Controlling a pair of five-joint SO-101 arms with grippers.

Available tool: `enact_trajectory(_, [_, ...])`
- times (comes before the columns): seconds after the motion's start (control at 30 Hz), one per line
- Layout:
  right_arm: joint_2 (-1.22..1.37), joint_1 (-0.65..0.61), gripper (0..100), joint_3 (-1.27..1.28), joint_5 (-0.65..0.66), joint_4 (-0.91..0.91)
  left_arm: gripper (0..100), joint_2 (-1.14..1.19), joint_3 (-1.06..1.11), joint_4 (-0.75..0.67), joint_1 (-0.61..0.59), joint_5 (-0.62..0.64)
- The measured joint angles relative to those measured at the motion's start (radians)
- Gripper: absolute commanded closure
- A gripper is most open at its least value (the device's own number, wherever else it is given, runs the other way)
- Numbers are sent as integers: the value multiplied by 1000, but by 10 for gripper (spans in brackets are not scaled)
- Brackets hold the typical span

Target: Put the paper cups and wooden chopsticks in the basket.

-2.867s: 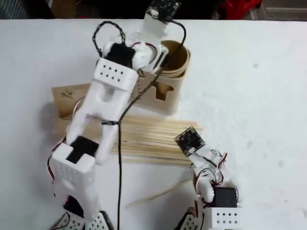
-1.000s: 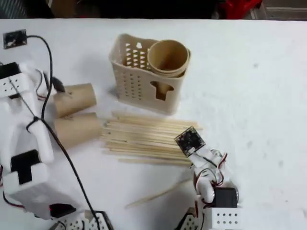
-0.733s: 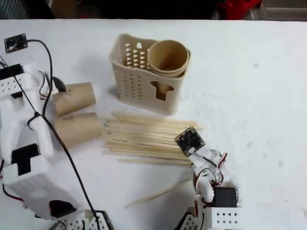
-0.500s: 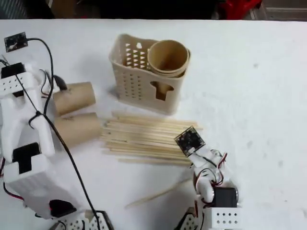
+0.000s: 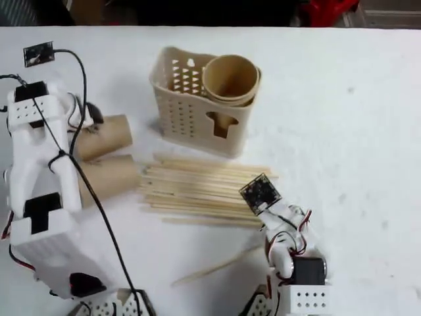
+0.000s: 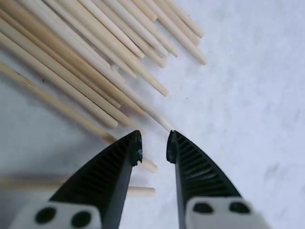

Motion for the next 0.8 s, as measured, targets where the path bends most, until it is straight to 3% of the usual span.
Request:
enact_trajectory(0.2, [0,0,905,0,0,0,714,0,12,-25,-35,-9])
enact_trajectory(0.8, [0,0,905,0,0,0,714,0,198,-261,-465,-338])
